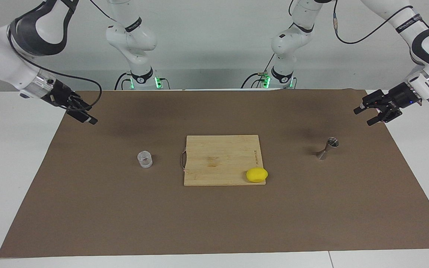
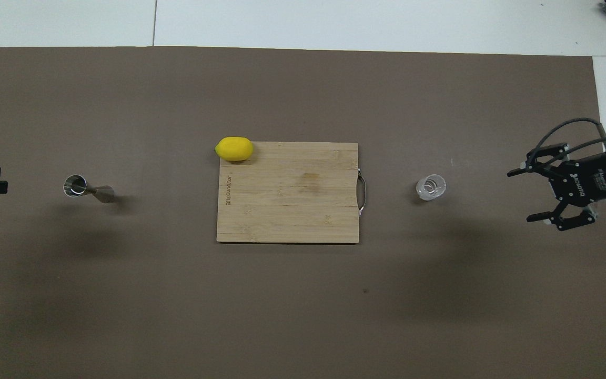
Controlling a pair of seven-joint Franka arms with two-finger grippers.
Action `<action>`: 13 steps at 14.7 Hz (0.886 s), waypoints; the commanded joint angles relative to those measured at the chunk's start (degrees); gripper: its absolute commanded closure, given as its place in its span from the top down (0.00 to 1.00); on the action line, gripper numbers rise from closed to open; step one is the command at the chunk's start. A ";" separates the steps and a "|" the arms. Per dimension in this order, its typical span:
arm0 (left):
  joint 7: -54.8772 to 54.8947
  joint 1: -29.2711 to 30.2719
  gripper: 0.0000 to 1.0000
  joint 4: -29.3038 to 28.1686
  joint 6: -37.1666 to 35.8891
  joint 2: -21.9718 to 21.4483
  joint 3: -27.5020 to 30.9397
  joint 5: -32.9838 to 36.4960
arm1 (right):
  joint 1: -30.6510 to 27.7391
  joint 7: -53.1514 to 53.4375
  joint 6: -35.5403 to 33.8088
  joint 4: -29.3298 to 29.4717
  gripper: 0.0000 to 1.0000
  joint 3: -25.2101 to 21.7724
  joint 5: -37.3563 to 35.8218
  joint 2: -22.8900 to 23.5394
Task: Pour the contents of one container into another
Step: 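Move the left gripper to the dark cup while the right gripper reaches the clear cup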
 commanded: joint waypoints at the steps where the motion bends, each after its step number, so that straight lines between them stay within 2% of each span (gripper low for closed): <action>1: 10.14 0.67 1.00 1.03 -1.18 1.79 -0.69 -3.91 | -0.53 6.78 0.49 0.48 1.00 0.28 5.58 2.27; 7: 32.83 1.29 1.00 1.21 -3.64 7.59 -1.13 -6.91 | -2.64 14.53 3.57 -0.66 1.00 0.28 15.60 7.37; 12: 45.05 3.92 1.00 -1.42 -8.28 9.18 -1.04 -15.68 | -2.73 14.54 2.69 -0.75 1.00 0.55 20.98 13.26; 13: 49.60 4.62 1.00 -1.60 -11.17 11.27 -1.04 -18.67 | -2.90 14.19 2.69 -1.10 1.00 0.55 21.16 13.62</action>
